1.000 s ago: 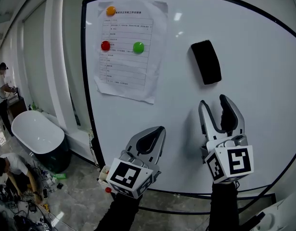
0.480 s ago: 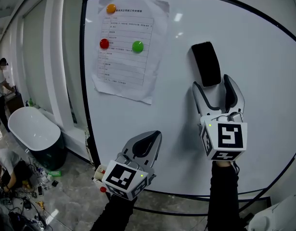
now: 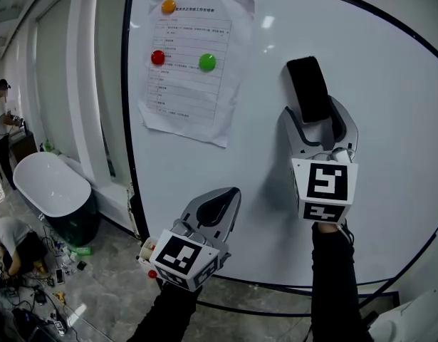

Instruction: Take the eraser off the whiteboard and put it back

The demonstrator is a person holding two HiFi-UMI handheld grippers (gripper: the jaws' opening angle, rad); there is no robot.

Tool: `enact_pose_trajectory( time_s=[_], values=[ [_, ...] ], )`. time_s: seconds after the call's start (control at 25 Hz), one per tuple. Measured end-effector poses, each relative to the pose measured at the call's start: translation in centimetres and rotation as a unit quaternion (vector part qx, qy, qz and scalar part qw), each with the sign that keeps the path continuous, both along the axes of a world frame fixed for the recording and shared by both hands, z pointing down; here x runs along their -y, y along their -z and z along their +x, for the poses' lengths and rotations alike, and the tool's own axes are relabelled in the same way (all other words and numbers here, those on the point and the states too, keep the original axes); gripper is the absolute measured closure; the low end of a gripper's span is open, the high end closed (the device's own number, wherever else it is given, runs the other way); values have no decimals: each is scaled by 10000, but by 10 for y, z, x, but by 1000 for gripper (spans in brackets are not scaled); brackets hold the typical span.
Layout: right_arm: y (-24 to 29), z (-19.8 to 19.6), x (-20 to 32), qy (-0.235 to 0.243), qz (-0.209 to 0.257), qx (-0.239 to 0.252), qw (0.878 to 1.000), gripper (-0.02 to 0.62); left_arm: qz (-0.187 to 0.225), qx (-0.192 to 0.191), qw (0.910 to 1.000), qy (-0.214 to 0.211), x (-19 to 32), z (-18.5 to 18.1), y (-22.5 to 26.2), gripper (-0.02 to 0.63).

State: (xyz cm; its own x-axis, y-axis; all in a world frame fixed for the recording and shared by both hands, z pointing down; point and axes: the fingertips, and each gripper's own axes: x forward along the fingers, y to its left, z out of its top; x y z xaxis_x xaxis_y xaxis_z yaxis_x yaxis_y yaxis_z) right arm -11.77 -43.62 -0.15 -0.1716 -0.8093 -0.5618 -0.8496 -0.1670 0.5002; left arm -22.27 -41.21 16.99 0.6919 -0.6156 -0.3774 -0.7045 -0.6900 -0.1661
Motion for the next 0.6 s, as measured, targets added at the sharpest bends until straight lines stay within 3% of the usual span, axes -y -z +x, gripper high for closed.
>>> enact_pose_trajectory(
  time_s=[0.08, 0.16, 0.6],
  values=[
    [1, 2, 0, -16, 2, 99, 9999, 264, 6, 13, 10000, 28, -1, 0, 0, 598],
    [2, 5, -1, -24, -10, 183, 9998, 316, 4, 15, 10000, 49, -2, 0, 1, 598],
    [2, 9, -7, 241, 1, 428, 9988, 321, -35, -19, 9998, 173, -4, -6, 0, 598]
  ],
)
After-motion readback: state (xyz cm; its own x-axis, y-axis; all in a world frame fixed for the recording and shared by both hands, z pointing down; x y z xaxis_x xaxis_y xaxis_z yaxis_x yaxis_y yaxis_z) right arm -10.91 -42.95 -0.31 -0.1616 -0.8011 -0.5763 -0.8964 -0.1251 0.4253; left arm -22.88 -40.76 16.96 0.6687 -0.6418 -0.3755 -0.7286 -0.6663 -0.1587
